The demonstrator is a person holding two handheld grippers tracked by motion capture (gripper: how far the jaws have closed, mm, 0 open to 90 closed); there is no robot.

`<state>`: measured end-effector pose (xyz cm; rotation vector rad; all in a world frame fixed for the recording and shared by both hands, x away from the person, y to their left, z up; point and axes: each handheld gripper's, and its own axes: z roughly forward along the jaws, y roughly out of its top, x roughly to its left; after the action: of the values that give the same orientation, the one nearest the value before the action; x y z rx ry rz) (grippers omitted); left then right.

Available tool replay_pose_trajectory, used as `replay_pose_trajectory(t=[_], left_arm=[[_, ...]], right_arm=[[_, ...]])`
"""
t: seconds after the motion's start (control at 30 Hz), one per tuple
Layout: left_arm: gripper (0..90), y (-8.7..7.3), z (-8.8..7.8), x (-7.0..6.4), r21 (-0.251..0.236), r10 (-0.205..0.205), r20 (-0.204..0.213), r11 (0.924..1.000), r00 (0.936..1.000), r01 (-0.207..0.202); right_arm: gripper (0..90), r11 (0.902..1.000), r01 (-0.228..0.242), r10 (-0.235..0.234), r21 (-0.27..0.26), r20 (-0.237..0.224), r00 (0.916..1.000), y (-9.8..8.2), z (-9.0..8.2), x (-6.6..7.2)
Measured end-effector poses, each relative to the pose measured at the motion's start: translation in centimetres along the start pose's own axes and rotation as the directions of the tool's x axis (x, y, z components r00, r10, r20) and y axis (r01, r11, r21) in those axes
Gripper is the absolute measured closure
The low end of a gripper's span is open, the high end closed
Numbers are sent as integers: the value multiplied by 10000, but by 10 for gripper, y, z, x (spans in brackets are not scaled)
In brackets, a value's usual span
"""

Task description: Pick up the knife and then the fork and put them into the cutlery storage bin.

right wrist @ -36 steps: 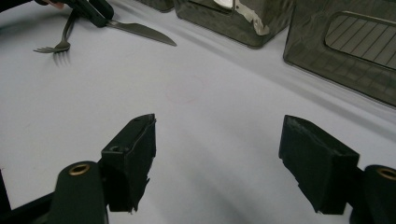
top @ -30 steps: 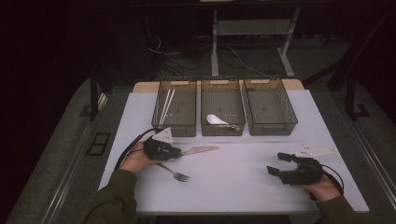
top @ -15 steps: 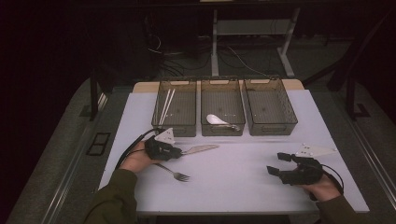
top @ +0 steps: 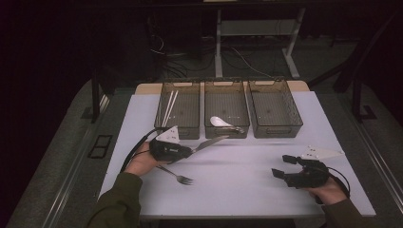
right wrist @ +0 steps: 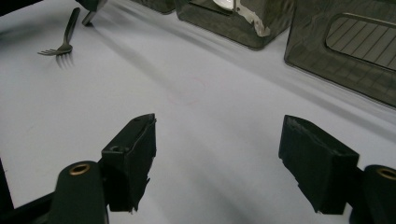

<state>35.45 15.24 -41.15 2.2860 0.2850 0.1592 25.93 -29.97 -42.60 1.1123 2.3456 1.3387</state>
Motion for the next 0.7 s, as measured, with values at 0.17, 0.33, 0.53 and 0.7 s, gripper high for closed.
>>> replay_pose_trajectory(t=[0.17,0.33,0.53,0.7], left_arm=[[793,10,-4,-4,-810,-105,161,9966,9998,118],[793,22,-2,-10,-1311,-144,282,9912,9995,180],[793,38,7,-20,-1522,-680,-120,9862,9976,654],[793,54,17,-31,-1725,-1079,-624,9803,9922,957]], right_arm=[[272,10000,-42,42,-11,-48,10000,1,0,0],[269,9999,-104,104,-16,-208,9997,6,0,3],[234,10000,29,-30,-29,-422,9991,16,1,5],[299,9991,-201,172,-360,-792,9967,31,4,8]])
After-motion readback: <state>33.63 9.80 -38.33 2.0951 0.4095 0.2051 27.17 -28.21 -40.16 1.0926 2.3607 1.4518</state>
